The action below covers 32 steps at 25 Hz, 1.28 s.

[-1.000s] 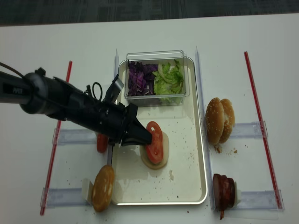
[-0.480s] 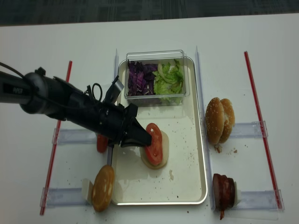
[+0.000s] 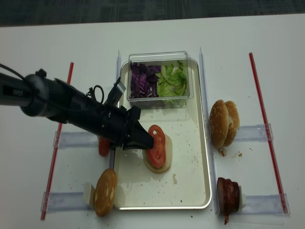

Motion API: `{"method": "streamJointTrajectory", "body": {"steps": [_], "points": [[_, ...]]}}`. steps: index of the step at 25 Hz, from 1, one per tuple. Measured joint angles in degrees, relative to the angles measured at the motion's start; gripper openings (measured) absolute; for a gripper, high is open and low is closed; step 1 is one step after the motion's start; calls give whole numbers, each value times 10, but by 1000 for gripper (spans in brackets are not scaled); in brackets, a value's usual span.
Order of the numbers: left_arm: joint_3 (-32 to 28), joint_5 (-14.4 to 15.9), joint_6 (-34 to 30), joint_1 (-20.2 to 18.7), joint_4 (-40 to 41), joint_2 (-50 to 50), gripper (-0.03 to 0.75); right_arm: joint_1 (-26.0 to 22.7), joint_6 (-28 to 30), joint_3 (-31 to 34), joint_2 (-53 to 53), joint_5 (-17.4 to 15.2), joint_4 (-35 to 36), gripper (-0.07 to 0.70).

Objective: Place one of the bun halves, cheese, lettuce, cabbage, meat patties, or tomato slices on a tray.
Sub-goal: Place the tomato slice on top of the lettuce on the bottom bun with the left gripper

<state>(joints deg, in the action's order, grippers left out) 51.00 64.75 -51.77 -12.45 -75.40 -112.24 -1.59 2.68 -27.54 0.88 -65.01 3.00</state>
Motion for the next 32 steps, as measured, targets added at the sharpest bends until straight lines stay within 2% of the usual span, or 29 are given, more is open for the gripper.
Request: {"method": "streamJointTrajectory", "body": {"steps": [26,32], "points": [[0,9,0,0,-2,0,13,0,-2,0,0,0,0,445],[0,9,-7,-21,-3,0,41,0,-2,0,0,0,0,445]]}}
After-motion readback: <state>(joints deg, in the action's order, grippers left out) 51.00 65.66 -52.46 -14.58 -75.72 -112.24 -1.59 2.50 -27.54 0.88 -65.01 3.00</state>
